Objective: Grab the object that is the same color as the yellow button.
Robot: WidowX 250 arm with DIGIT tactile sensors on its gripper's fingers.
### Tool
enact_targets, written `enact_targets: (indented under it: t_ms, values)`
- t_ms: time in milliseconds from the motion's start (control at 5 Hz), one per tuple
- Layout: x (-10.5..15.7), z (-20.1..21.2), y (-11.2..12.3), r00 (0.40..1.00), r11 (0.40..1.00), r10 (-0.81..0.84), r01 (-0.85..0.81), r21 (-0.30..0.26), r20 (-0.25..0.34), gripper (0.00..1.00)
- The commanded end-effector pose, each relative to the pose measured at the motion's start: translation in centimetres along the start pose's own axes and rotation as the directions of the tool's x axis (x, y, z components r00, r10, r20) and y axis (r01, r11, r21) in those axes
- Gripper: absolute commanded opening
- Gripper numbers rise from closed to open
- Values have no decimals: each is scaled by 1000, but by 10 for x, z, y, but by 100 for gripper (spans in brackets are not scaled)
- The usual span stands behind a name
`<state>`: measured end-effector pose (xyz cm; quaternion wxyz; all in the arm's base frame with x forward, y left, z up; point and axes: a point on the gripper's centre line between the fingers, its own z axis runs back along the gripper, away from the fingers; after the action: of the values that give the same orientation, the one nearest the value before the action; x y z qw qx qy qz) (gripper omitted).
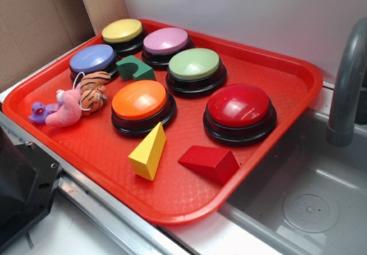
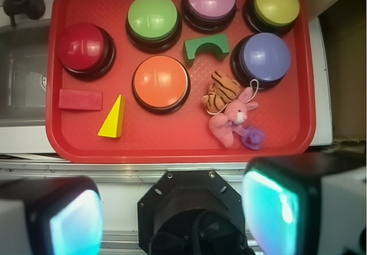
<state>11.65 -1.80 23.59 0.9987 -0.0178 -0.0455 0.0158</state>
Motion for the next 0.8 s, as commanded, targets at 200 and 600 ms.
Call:
enact_targets:
  t_ms: [200, 600]
  values:
    - [7, -13, -14, 998, 999, -47, 48, -14, 31, 100]
    - [17, -51, -55, 999, 990, -11, 15, -139, 31, 100]
